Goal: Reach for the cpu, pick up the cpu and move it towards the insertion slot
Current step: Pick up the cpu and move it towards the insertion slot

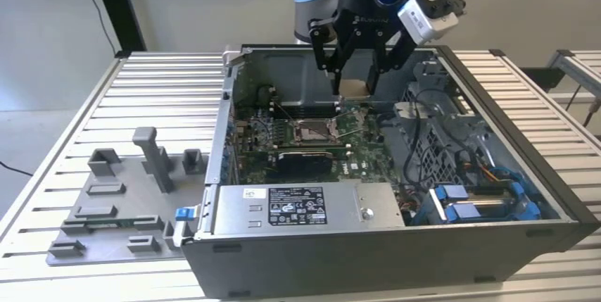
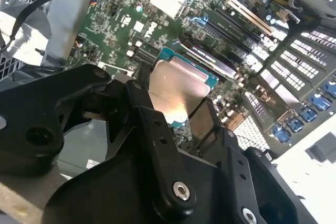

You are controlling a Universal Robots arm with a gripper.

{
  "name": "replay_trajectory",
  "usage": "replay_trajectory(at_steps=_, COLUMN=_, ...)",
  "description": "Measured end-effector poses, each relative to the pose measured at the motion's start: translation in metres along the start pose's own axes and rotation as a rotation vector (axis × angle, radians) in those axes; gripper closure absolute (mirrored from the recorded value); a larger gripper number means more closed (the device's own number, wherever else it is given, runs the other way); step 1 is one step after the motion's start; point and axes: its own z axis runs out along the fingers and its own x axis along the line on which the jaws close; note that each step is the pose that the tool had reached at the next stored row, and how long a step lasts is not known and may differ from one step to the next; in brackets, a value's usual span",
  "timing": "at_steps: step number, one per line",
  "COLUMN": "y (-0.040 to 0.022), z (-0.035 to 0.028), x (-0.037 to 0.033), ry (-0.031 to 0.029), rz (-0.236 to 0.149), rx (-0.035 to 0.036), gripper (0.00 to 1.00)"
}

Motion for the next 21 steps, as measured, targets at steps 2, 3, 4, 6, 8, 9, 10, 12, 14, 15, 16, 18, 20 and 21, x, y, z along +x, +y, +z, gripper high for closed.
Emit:
replay_trajectory(at_steps=2, y=0.0001, z=0.0, x=0.0, ry=0.0, rz=0.0, rx=0.0, gripper=1.0)
replay_trajectory(at_steps=3, y=0.0001, z=0.0, x=0.0, ry=0.0, rz=0.0, rx=0.0, gripper=1.0)
replay_trajectory(at_steps=4, y=0.0001, z=0.0, x=0.0, ry=0.0, rz=0.0, rx=0.0, gripper=1.0)
replay_trajectory(at_steps=6, y=0.0003, z=0.0002, x=0.0, ry=0.0, rz=0.0, rx=-0.0001, gripper=1.0)
replay_trajectory(at_steps=8, y=0.001, z=0.0002, x=0.0, ry=0.0, rz=0.0, rx=0.0001, gripper=1.0)
replay_trajectory(at_steps=9, y=0.0015, z=0.0003, x=0.0, ry=0.0, rz=0.0, rx=0.0001, gripper=1.0)
replay_trajectory(at_steps=10, y=0.0023, z=0.0004, x=0.0001, ry=0.0, rz=0.0, rx=0.0001, gripper=1.0)
replay_trajectory(at_steps=12, y=0.0042, z=0.0007, x=0.0, ry=0.0, rz=0.0, rx=0.0, gripper=1.0)
replay_trajectory(at_steps=14, y=0.0066, z=0.001, x=0.0, ry=0.0, rz=0.0, rx=0.0, gripper=1.0)
replay_trajectory(at_steps=15, y=0.0078, z=0.0011, x=0.0001, ry=0.0, rz=0.0, rx=0.0, gripper=1.0)
replay_trajectory(at_steps=16, y=0.0089, z=0.0013, x=0.0, ry=0.0, rz=0.0, rx=0.0001, gripper=1.0)
replay_trajectory(at_steps=18, y=0.0113, z=0.0017, x=0.0001, ry=0.0, rz=0.0, rx=0.0, gripper=1.0)
replay_trajectory(at_steps=20, y=0.0136, z=0.002, x=0.0001, ry=0.0, rz=0.0, rx=0.0, gripper=1.0)
replay_trajectory(at_steps=21, y=0.0148, z=0.0021, x=0.0001, ry=0.0001, rz=0.0, rx=0.0, gripper=1.0)
